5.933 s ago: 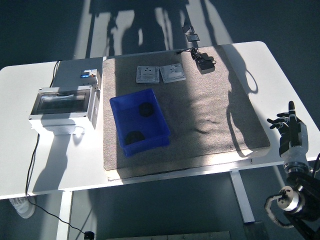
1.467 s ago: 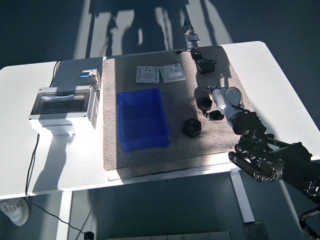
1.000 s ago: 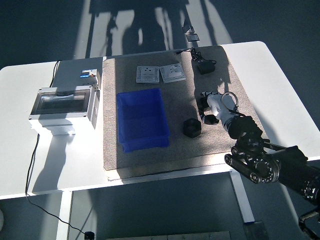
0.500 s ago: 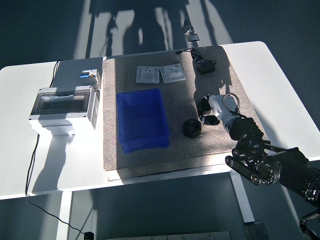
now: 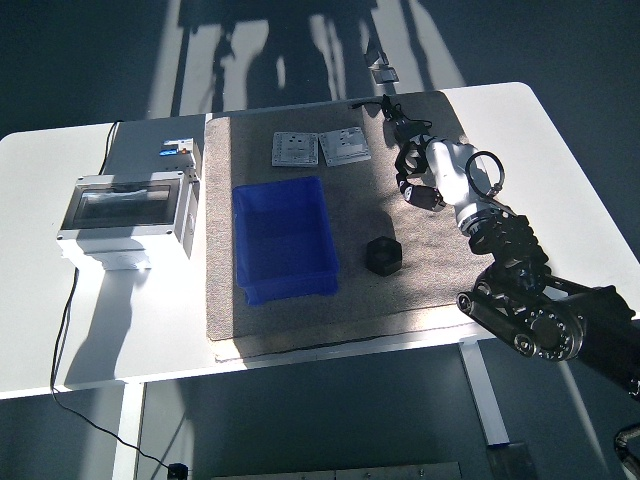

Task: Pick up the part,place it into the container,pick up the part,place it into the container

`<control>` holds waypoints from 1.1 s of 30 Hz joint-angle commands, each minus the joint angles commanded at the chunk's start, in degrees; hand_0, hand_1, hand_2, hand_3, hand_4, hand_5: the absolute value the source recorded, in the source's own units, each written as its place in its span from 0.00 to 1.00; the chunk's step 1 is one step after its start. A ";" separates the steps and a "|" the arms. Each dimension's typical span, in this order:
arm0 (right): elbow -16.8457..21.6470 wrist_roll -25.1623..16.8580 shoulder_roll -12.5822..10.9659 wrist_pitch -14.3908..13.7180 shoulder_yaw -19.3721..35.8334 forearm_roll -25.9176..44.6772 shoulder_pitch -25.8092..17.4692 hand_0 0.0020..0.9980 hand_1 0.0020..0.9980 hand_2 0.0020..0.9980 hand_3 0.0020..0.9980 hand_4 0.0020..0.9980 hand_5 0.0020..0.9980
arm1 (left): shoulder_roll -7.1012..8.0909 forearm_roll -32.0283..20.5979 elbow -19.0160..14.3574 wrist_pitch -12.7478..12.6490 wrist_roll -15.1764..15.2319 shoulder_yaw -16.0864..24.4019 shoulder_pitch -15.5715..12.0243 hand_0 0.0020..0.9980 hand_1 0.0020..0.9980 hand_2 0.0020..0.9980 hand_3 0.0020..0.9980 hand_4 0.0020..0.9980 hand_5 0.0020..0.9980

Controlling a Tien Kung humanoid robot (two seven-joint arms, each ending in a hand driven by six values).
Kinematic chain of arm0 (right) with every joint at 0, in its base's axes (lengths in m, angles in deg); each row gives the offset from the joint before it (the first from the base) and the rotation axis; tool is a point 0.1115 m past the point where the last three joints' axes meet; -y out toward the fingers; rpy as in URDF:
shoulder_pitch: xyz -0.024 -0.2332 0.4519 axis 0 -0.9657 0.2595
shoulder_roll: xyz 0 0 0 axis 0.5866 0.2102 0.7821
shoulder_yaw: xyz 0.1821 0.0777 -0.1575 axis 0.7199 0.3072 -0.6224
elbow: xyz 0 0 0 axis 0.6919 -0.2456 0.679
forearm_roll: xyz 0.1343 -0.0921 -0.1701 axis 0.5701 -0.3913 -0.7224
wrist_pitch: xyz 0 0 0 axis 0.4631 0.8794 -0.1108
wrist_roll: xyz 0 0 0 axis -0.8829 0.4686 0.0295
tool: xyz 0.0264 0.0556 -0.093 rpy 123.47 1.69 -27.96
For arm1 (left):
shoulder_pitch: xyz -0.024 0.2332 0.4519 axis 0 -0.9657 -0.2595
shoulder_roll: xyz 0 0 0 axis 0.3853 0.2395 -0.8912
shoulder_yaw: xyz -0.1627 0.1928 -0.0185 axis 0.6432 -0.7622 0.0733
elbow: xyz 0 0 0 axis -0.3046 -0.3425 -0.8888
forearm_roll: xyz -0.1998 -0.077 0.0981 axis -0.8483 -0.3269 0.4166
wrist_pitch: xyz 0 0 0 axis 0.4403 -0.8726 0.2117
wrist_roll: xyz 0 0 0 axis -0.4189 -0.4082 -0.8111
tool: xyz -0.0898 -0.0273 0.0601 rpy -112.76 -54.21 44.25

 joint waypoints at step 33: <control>14.16 4.70 2.19 18.89 -15.18 -5.79 2.53 1.00 1.00 0.95 0.89 0.70 0.33 | 0.15 0.40 -0.16 -0.21 -0.10 0.69 0.00 0.59 0.66 0.75 0.92 1.00 1.00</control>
